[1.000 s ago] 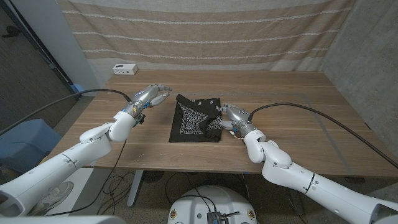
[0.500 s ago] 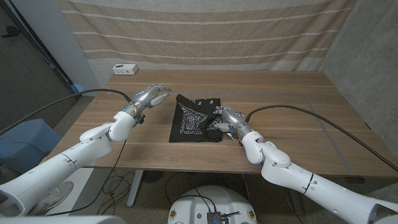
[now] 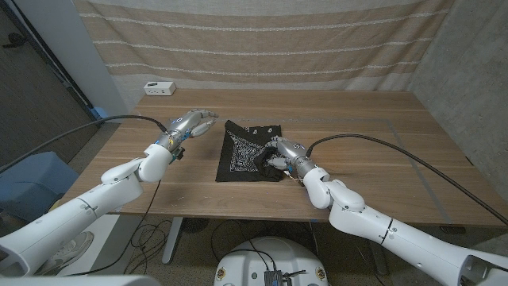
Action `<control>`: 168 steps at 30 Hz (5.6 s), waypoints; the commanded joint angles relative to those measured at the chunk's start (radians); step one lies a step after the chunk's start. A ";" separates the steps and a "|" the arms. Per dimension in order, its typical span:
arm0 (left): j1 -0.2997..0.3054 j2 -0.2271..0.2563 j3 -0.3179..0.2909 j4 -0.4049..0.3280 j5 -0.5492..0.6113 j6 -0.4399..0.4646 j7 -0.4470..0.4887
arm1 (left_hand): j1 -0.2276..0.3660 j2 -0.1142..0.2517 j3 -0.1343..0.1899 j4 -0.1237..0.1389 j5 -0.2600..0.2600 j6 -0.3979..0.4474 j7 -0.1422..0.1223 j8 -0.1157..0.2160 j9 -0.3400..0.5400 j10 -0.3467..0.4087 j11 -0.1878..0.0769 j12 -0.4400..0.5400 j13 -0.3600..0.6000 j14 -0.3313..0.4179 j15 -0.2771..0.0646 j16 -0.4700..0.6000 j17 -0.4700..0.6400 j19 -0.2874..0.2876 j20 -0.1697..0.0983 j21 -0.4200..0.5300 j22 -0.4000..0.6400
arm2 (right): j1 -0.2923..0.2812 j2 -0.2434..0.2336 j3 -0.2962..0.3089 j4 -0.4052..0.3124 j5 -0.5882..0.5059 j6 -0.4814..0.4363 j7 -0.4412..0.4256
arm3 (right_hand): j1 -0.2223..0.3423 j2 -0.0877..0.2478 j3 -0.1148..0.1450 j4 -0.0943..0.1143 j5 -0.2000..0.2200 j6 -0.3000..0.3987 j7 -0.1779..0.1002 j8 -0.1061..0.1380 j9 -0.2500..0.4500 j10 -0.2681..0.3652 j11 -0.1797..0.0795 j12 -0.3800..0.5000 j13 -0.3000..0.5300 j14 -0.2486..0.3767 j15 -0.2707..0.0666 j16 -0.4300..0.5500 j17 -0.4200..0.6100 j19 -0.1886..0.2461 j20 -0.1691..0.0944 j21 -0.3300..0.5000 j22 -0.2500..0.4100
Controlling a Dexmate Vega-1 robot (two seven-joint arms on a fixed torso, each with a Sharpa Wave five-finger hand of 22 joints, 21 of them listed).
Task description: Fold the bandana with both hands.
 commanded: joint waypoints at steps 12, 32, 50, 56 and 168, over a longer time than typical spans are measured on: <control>0.007 0.005 -0.007 -0.004 -0.009 0.005 0.001 | -0.010 -0.006 -0.002 0.006 0.008 -0.004 0.001 -0.001 0.002 -0.002 0.004 -0.001 0.001 -0.002 0.003 0.004 0.003 -0.008 0.001 0.007 0.004 | -0.006 0.109 0.005 0.217 -0.020 0.223 -0.406 | 0.149 0.090 0.028 0.005 -0.049 0.448 0.038 0.111 0.005 0.253 -0.089 0.066 -0.004 0.140 -0.093 0.083 0.016 0.102 -0.053 0.016 0.002; -0.034 -0.016 0.012 0.033 0.002 -0.016 0.001 | -0.015 -0.004 -0.014 0.009 0.009 -0.007 0.002 -0.001 0.003 -0.006 0.008 -0.002 0.000 -0.003 0.005 0.007 0.005 -0.009 0.001 0.008 0.004 | 0.050 0.156 -0.040 0.355 -0.093 0.524 -0.636 | 0.161 0.079 0.014 0.009 -0.055 0.488 0.029 0.104 0.003 0.314 -0.110 0.074 -0.006 0.211 -0.140 0.129 0.026 0.176 -0.071 0.046 0.006; -0.043 -0.022 0.016 0.047 0.007 -0.042 0.018 | -0.025 -0.003 -0.034 0.017 0.007 -0.018 0.002 -0.003 0.003 -0.010 0.008 -0.003 -0.001 -0.005 0.006 0.010 0.009 -0.011 0.001 0.010 0.005 | 0.166 0.172 -0.152 0.453 -0.226 0.685 -0.584 | 0.155 0.057 -0.013 0.011 -0.050 0.525 0.005 0.100 -0.001 0.341 -0.134 0.075 -0.007 0.223 -0.164 0.144 0.029 0.196 -0.083 0.057 0.008; -0.042 -0.019 0.016 0.047 0.004 -0.049 0.014 | -0.025 -0.002 -0.038 0.016 0.007 -0.020 0.002 -0.003 0.003 -0.012 0.009 -0.003 -0.001 -0.005 0.008 0.011 0.009 -0.010 0.001 0.011 0.005 | 0.140 0.165 -0.147 0.395 -0.231 0.582 -0.462 | 0.053 -0.015 -0.101 0.049 -0.024 0.289 -0.021 -0.031 -0.003 0.239 -0.103 0.019 -0.007 0.174 -0.131 0.109 0.015 0.171 -0.066 0.049 0.008; -0.051 -0.300 -0.133 0.413 -0.997 -0.495 -0.517 | -0.110 -0.003 -0.138 0.115 -0.128 -0.313 -0.063 -0.017 -0.003 -0.214 0.049 -0.029 -0.006 -0.088 0.048 -0.009 0.003 -0.003 -0.066 0.035 0.001 | 0.003 0.164 0.243 0.347 0.578 0.752 -0.147 | -0.465 0.083 -0.028 0.164 -0.040 -0.124 0.075 -0.046 -0.008 0.104 0.092 -0.014 -0.005 0.170 0.010 -0.003 0.029 0.113 -0.064 -0.003 0.001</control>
